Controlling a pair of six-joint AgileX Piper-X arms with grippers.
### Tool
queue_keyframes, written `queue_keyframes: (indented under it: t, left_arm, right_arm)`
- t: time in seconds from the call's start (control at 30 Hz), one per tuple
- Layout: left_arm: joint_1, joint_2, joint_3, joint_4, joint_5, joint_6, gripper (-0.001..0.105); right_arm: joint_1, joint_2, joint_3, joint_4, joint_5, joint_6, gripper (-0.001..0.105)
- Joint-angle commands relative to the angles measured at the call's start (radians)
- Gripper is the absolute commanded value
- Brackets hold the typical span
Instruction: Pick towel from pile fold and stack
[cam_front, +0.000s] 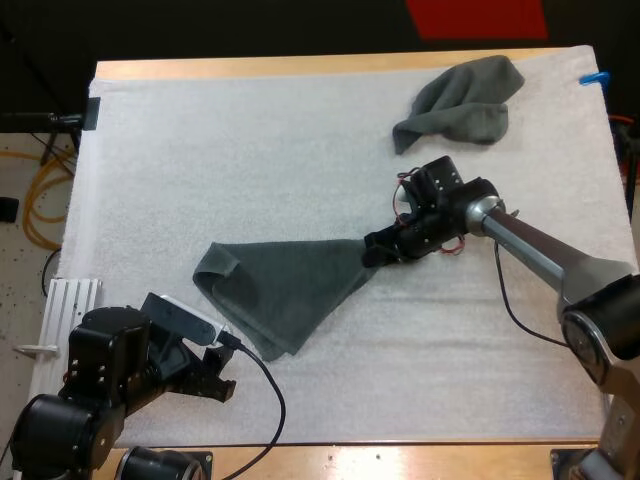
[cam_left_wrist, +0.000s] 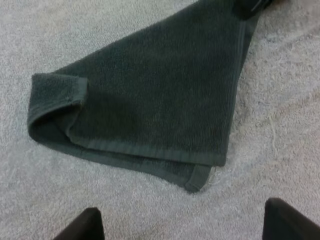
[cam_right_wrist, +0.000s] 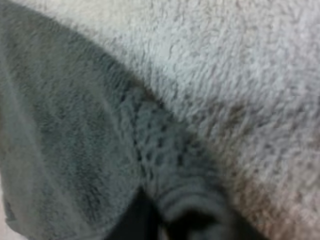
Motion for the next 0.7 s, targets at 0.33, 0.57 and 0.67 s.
queue_keyframes:
  t: [0.33, 0.57, 0.67]
  left_arm:
    - [-0.003, -0.001, 0.001, -0.005, 0.013, 0.002, 0.062]
    - [-0.003, -0.001, 0.001, -0.005, 0.078, -0.001, 0.062]
    - [-0.003, -0.001, 0.001, -0.005, 0.081, -0.001, 0.062]
  right_arm:
    - [0.001, -0.439, -0.001, 0.005, 0.591, -0.172, 0.001]
    - [0.001, -0.687, -0.001, 0.005, 0.9, -0.247, 0.001]
    - [0.017, -0.734, -0.001, 0.03, 0.836, -0.21, 0.001]
